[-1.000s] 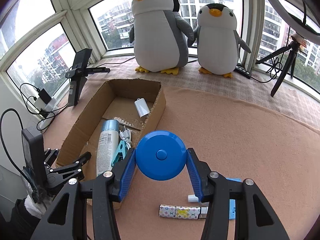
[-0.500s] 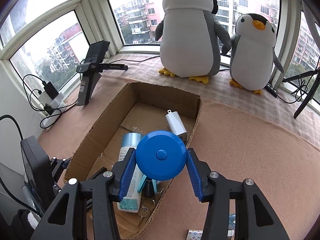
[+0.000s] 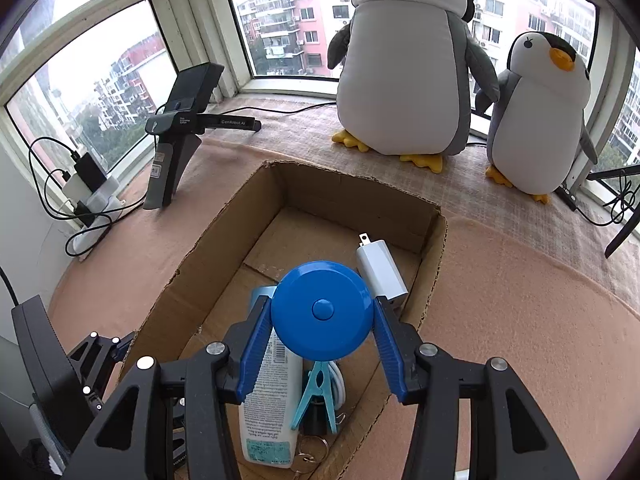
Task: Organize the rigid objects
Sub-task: 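Carry the blue tape measure into the cardboard box and open the right gripper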
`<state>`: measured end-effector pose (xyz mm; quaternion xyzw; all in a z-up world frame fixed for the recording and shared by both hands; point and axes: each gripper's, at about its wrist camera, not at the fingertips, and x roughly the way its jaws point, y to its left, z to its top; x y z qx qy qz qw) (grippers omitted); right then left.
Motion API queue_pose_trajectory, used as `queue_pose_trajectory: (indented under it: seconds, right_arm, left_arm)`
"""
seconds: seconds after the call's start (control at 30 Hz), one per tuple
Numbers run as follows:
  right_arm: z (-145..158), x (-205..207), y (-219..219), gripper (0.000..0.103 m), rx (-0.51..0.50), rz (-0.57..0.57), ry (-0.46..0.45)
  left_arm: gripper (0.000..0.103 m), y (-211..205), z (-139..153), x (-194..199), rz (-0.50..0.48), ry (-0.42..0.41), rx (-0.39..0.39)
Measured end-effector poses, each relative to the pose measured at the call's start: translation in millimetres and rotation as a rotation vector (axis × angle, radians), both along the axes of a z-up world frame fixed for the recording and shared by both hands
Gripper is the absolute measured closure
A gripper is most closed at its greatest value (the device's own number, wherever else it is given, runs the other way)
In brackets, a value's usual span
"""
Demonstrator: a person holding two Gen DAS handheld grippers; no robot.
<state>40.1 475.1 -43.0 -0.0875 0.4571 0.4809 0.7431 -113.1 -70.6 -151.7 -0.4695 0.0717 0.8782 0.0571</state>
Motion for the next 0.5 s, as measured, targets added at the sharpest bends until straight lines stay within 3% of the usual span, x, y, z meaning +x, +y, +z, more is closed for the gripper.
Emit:
queue_pose_trajectory:
  seconds: [0.4,0.5]
  right_arm:
    - [-3.0,2.8,12.3,0.056,-0.020,-0.002,-0.020]
    - [-2.0,2.9,12.5,0.049,-0.021,-0.006,-0.027]
  left_arm:
    - [0.034,0.2,-0.2,0.3,-0.003,0.001,-0.001]
    - [0.034,-0.1,-0.1,0.0,-0.003,0.002,-0.001]
